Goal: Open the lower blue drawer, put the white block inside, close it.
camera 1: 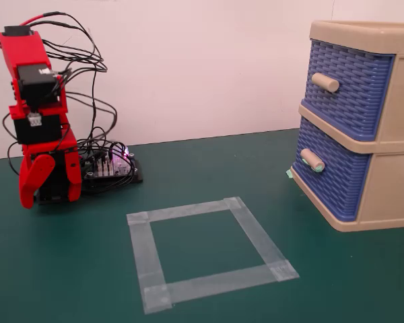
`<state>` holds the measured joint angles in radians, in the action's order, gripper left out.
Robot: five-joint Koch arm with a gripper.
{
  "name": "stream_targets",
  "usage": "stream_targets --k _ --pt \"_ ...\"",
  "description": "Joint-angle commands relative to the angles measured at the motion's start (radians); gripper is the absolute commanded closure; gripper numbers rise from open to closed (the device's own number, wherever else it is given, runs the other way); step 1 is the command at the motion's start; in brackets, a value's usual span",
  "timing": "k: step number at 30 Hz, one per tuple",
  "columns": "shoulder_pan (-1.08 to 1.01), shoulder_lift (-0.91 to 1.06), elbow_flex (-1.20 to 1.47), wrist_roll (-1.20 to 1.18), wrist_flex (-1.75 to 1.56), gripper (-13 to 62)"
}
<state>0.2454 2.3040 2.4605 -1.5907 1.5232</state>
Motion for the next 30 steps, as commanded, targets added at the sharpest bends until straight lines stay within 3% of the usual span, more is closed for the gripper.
stream_targets --k 1,30 --pt "-0.038 0.048 0.014 -0.008 0.140 15.4" --pt "-0.103 0.046 0.012 0.005 0.137 15.1"
